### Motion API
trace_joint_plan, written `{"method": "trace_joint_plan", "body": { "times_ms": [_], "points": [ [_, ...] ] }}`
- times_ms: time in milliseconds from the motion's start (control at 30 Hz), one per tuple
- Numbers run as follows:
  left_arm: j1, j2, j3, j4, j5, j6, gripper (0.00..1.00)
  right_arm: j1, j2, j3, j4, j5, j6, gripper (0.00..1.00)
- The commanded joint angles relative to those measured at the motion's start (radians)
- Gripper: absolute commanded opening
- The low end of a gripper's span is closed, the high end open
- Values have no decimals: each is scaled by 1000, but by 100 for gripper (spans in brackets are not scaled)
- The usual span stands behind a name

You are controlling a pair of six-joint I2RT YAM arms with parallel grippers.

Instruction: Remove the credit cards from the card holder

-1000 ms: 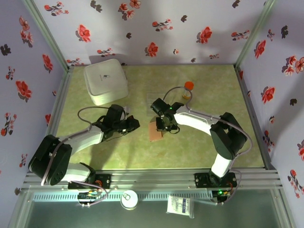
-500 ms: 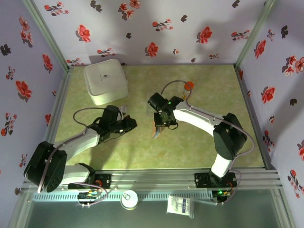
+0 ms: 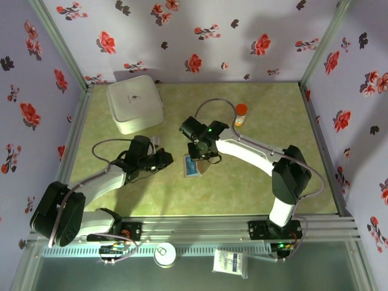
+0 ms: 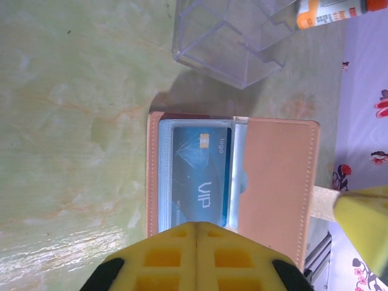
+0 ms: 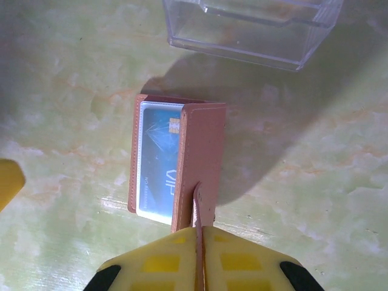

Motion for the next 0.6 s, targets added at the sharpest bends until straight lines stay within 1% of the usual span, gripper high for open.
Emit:
{"method": "trace_joint_plan", "body": {
  "times_ms": [0,333,567],
  "points": [
    [0,48,20,21,29,5,0,4,-27,-8,-2,-1,-34,9],
    [-51,214,103,38,51,5,0,-87,-73,-188,24,55,-17,10],
    [-78,270,136,44,56,4,0,-122,-71,-242,18,104,-36,10]
  ]
}}
